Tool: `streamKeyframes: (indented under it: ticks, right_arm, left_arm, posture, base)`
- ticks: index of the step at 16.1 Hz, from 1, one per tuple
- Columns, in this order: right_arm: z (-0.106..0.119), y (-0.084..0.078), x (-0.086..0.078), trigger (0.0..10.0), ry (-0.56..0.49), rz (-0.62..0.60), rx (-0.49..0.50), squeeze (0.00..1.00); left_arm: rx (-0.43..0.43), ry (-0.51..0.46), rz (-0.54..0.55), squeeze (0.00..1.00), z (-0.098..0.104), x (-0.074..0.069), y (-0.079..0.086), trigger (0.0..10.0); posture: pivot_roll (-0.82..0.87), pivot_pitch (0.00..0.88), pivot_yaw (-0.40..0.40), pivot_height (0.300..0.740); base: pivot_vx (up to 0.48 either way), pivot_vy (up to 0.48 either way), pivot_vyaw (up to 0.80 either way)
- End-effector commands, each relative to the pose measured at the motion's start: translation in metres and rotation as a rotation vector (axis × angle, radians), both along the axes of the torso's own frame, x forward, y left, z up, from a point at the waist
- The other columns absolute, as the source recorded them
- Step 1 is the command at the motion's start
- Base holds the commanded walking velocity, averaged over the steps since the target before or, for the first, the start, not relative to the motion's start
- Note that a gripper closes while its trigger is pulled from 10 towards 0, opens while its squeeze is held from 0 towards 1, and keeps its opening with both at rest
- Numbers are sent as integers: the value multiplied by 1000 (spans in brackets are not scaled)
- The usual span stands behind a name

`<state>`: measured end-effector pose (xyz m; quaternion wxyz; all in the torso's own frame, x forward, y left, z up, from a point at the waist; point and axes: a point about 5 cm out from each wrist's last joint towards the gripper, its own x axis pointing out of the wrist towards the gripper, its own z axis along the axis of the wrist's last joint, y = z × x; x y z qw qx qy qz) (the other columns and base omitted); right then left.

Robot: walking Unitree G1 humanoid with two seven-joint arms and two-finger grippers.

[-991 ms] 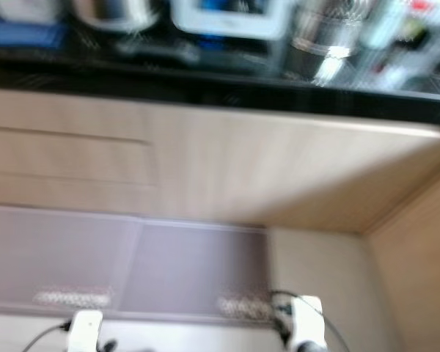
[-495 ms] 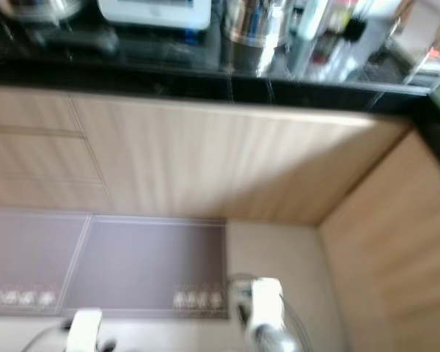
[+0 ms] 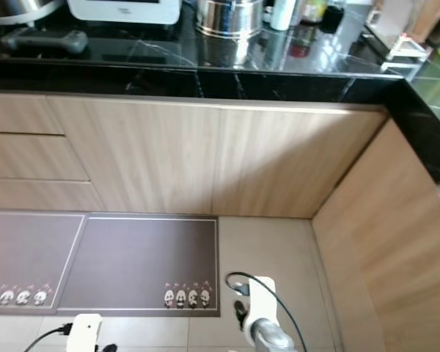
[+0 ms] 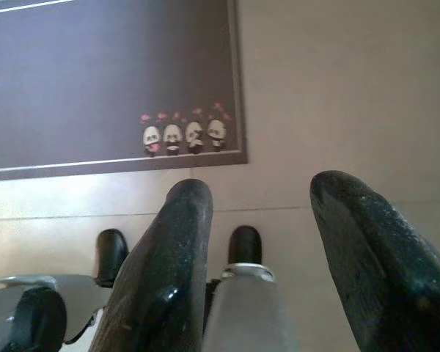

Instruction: Kitchen organization

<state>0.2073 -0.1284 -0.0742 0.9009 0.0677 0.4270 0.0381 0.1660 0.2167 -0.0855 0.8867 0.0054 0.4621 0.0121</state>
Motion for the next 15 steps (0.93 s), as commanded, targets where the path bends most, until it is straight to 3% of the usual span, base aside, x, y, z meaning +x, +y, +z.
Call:
streamKeyframes:
  ticks: [1,6,7,12,15]
  right_arm:
    - [-1,3,-3,10000,5,-8,19,0]
    - [-3,5,-5,10000,28,11,16,0]
    - [-3,5,-6,10000,29,12,13,0]
    - [-4,7,-8,10000,36,22,14,0]
    - [-5,7,-9,10000,39,22,13,0]
  left_arm:
    - [-6,30,9,0,-4,-8,0,10000]
    - [39,-3,17,0,-2,-6,2,10000]
    - [84,-56,49,0,1,-4,5,10000]
    - [63,-160,91,0,6,0,8,10000]
    - [51,-163,70,0,7,0,7,10000]
  posture:
    - [29,97,-69,740]
    - [33,88,-67,740]
    - [36,86,-64,740]
    - [35,73,-50,740]
    - [36,69,-47,740]
  base:
    - [0,0,0]
    - [0,0,-537]
    - [0,0,-738]
    - [0,0,-739]
    - [0,0,-735]
